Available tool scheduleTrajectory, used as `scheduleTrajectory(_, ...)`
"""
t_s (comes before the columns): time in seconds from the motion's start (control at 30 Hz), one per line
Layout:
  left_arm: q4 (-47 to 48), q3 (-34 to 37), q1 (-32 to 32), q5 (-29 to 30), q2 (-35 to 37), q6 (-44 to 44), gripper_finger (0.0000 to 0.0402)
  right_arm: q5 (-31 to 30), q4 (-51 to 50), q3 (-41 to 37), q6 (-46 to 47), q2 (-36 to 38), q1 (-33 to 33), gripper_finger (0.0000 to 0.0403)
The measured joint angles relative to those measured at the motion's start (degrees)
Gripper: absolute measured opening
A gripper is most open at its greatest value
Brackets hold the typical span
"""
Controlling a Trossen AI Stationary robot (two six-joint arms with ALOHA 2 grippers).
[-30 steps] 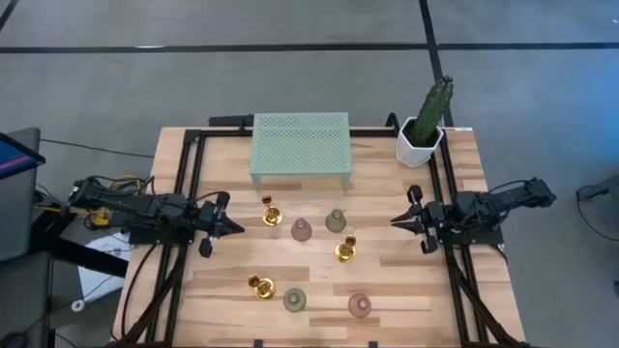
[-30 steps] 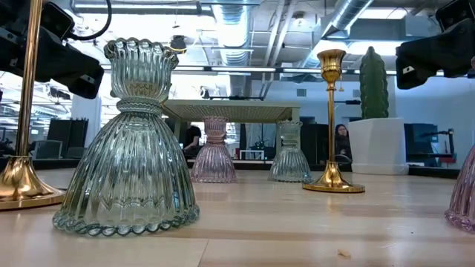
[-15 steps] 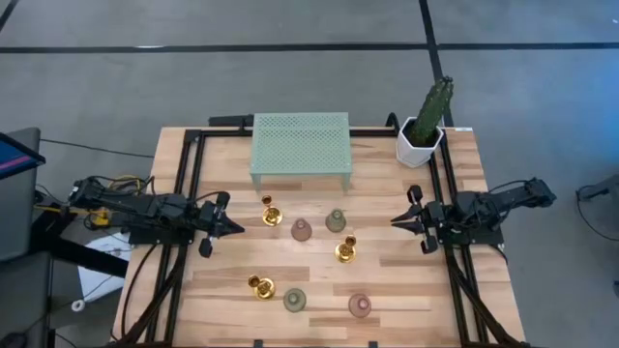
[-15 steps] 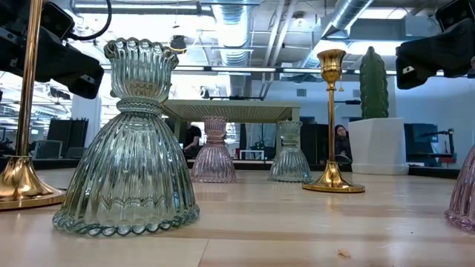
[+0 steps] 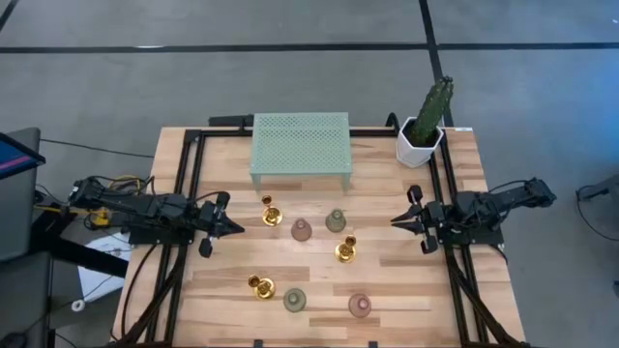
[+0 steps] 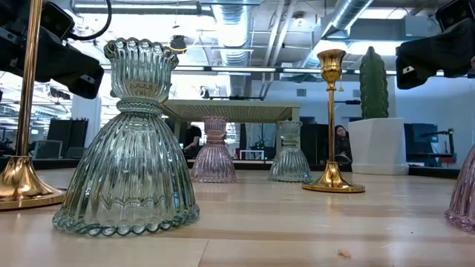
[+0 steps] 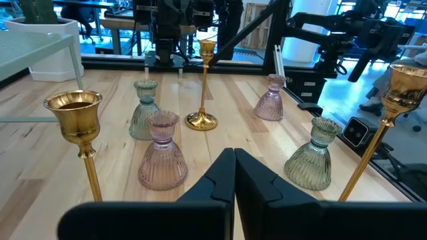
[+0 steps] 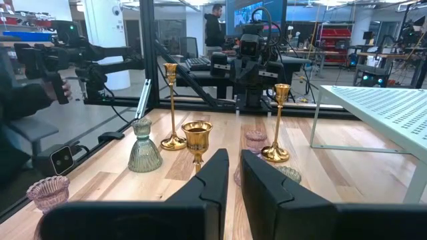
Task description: Pick & Place candle stick holders
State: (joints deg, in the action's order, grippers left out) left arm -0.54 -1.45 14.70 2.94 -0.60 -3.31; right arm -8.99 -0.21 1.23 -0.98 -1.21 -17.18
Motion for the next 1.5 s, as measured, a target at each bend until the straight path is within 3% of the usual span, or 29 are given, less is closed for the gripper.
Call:
scheduleTrajectory(1.27, -2.08, 0.01, 0.00, 0.01, 0.02, -0.02, 0.0004, -0.07, 0.49, -0.07, -1.96, 0.02, 0.01, 0.0033)
scheduleTrajectory(1.5, -2.26, 1.09, 0.02, 8.31, -3.08, -0.16, 0.0004, -0.07, 0.55, -0.07, -1.96, 0.02, 0.01, 0.0033)
